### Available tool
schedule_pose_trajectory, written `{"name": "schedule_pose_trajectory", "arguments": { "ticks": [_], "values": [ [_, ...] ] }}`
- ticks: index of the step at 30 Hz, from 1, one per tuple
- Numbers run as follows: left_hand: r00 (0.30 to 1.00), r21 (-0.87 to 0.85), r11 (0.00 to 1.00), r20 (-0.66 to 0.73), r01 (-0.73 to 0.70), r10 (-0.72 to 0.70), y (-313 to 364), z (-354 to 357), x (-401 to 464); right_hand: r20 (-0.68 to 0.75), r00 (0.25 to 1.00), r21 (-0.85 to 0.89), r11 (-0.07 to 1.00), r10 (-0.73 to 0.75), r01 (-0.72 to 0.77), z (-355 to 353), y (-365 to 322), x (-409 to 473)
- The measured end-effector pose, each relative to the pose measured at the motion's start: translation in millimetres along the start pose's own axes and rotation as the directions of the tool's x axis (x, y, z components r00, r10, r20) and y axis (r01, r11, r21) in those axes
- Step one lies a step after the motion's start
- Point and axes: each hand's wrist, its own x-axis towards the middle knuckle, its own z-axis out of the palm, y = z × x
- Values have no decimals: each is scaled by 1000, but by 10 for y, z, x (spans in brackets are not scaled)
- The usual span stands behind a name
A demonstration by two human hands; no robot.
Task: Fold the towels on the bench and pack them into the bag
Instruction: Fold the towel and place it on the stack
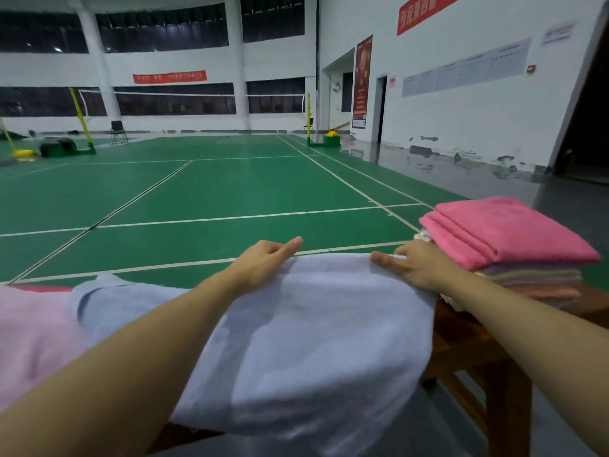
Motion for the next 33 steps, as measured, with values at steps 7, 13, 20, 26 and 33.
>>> {"name": "schedule_pose_trajectory", "arguments": {
  "ticks": [7,13,20,26,33],
  "values": [
    [988,156,975,-31,156,-153,-460,-629,-71,-61,994,-107,989,92,-98,67,3,111],
    [994,206,974,-79,92,-77,-509,-1193,-174,-114,987,-176,976,111,-130,-16,-277,274],
    [977,182,974,-190,136,-101,-409,-1706,-196,-160,986,-227,970,54,-90,-443,-635,595],
    [940,217,939,-274,268,-204,-771,-1928,-167,-89,996,-215,976,16,-35,-545,-537,910],
    [845,107,961,-508,254,-167,-824,-2363,274,-20,999,-71,997,-25,24,-645,-634,1439]
  ]
}}
